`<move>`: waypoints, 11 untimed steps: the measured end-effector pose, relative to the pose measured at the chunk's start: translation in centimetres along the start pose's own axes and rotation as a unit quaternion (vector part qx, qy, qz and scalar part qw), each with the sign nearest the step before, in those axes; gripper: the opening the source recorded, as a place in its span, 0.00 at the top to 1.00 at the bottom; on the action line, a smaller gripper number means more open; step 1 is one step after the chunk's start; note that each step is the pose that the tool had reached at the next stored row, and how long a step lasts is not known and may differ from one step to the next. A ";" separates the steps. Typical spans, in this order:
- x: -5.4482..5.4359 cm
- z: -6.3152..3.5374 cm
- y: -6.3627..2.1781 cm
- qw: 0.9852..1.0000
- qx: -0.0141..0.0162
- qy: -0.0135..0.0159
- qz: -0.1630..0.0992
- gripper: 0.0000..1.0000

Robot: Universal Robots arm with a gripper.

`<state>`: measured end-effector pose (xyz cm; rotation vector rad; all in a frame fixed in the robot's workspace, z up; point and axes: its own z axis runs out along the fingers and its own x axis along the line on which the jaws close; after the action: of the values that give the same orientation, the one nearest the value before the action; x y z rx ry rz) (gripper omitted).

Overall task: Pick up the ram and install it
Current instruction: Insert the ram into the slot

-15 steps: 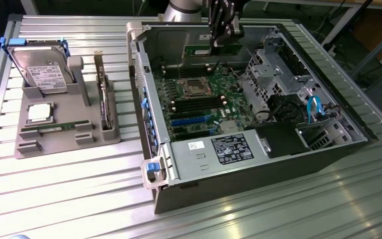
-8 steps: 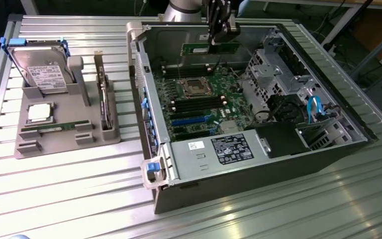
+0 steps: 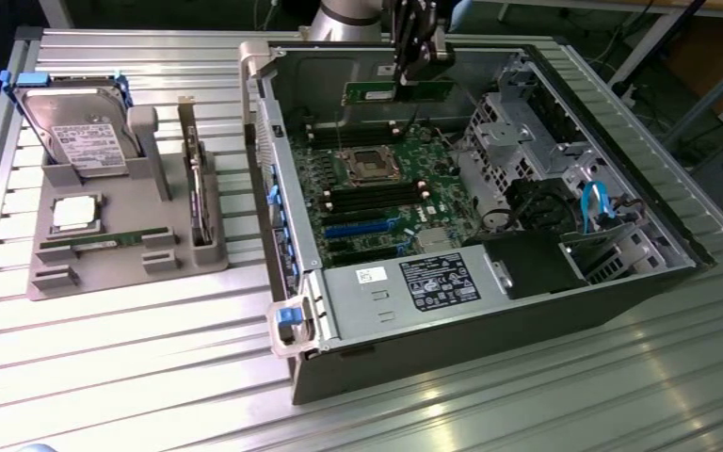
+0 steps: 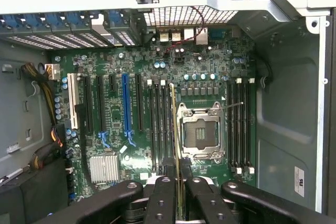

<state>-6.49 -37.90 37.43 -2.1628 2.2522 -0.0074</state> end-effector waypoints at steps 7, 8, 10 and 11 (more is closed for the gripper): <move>0.0 0.41 0.01 1.000 0.000 0.000 0.000 0.86; 0.0 0.94 0.02 1.000 0.000 -0.001 0.000 0.86; 0.0 1.66 0.03 1.000 0.000 -0.002 0.000 0.86; 0.0 2.34 0.04 1.000 -0.001 -0.003 0.000 0.86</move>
<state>-6.49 -37.91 35.09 -2.1607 2.2500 -0.0006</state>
